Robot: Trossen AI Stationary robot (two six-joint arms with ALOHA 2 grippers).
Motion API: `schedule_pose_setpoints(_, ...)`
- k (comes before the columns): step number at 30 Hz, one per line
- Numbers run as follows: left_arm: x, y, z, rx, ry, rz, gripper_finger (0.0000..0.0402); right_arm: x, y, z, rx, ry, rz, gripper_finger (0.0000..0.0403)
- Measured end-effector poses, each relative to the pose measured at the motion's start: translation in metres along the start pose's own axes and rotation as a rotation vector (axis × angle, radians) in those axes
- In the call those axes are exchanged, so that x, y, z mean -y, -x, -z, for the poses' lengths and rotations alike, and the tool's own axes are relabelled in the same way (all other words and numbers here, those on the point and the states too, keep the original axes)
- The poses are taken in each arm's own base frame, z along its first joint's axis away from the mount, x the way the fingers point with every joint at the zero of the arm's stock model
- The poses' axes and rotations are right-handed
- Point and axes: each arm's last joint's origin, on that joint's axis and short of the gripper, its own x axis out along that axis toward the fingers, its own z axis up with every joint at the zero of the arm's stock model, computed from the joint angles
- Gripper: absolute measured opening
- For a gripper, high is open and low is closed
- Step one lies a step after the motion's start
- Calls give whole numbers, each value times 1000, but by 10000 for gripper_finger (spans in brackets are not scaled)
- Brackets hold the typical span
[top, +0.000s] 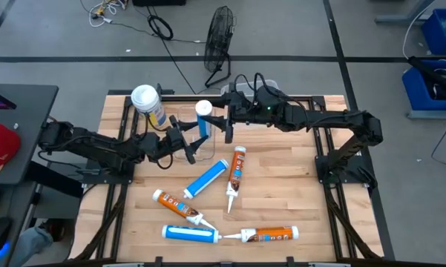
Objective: Pick & place silicon tubes, Sealant and Lysol wipes
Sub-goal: Put the right blue sealant into the white bin
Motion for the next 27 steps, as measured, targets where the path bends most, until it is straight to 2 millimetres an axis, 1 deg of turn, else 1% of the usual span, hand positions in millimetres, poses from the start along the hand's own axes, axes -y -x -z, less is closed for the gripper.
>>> schedule_pose_setpoints(5,0,0,0,2,0,-4,289,18,11,-11,20,-1,69,210)
schedule_pose_setpoints(9,0,0,0,-3,-2,-9,289,29,22,-18,-1,14,142,210)
schedule_pose_setpoints(14,0,0,1,-9,-5,-9,289,43,41,-28,-40,40,277,210)
schedule_pose_setpoints(20,0,0,3,-31,-16,-19,289,61,63,-41,-34,24,380,210)
schedule_pose_setpoints(23,0,0,5,-45,-21,-23,289,67,72,-43,-62,24,438,210)
schedule_pose_setpoints(27,0,0,5,-49,-20,-23,289,73,78,-41,-117,26,505,210)
